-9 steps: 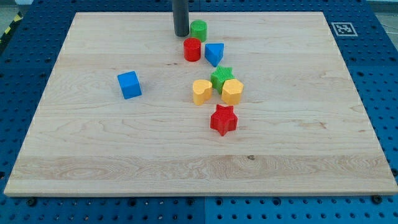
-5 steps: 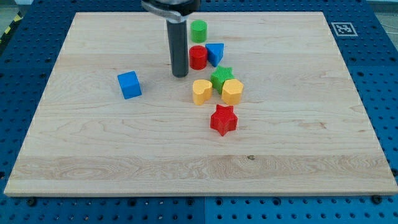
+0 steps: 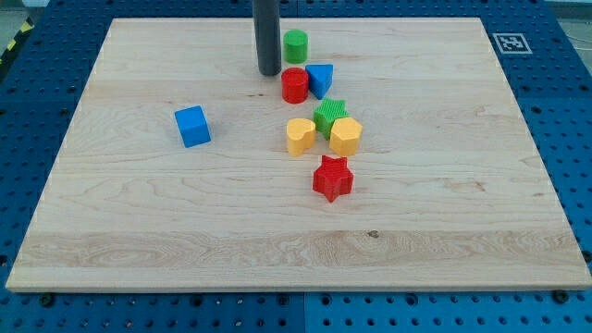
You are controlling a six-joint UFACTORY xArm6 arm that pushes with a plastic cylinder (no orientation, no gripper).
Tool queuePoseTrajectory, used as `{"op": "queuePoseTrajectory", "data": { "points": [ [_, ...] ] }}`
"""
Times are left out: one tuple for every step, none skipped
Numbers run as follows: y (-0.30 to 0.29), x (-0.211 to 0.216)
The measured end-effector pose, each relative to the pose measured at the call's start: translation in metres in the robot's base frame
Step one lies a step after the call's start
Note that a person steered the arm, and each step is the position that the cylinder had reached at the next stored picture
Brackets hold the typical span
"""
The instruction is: Push the red circle into the green star
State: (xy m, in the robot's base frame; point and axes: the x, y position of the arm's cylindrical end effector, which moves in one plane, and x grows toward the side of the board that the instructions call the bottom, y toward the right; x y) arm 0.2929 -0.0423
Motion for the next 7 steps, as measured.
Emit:
{"op": "queuePoseTrajectory", "data": {
  "points": [
    [0.0,-0.05],
    [0.0,-0.099],
    [0.0,-0.1],
    [0.002,-0.101],
    [0.001,-0.077],
    [0.001,-0.047],
    [0.001,-0.018]
  ]
}}
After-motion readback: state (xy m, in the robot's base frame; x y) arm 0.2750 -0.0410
